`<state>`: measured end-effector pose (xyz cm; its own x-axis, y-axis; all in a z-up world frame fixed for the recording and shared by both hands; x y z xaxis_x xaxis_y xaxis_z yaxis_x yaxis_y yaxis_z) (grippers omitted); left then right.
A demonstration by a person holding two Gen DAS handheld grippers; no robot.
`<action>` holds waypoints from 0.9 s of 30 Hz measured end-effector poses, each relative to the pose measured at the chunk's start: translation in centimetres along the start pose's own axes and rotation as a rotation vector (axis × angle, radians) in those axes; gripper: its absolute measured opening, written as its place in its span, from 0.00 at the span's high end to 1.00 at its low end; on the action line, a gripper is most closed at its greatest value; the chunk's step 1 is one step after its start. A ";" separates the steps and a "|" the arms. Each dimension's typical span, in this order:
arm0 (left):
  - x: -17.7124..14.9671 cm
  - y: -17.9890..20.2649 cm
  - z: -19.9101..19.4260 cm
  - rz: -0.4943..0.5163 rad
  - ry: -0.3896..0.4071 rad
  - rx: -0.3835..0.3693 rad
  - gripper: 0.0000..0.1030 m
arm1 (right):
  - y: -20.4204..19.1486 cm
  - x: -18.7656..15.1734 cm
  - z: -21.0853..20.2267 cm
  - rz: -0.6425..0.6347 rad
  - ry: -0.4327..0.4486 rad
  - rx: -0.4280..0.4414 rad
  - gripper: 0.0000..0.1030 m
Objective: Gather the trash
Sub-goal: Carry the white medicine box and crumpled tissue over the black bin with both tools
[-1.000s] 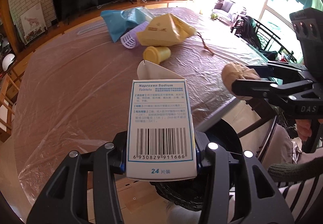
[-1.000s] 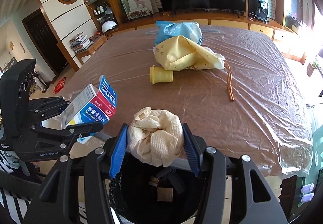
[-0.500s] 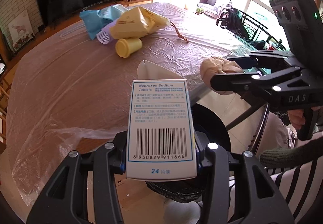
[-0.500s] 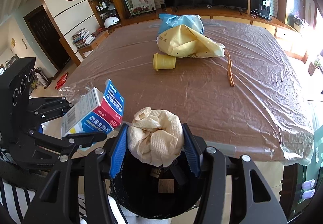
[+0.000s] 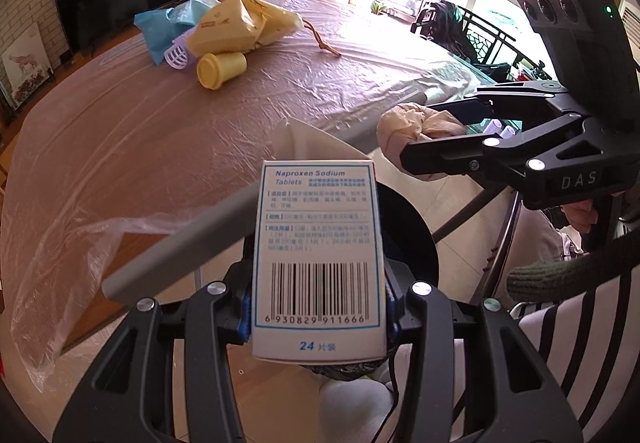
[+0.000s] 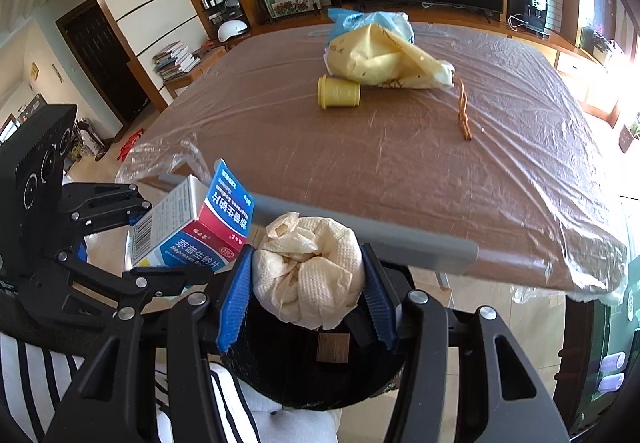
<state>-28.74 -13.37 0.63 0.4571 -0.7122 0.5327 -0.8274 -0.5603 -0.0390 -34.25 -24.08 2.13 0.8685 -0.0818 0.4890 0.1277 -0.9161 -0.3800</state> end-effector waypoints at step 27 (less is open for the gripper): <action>-2.4 1.4 4.1 0.002 -0.119 -0.037 0.54 | 1.2 -3.6 3.2 0.001 -0.123 -0.031 0.50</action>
<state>-29.62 -14.15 -4.18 0.4895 -0.7597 0.4281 -0.8388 -0.5444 -0.0070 -35.71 -23.60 -2.54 0.9210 -0.0356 0.3878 0.1138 -0.9278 -0.3554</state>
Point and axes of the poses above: each gripper's, at about its wrist camera, not at the fingertips, and z roughly the way its jaws point, y to its right, x to its top, the point moved 2 cm from there along z, roughly the way its jaws point, and after that the axes turned 14 degrees about z, right-handed, at the moved point
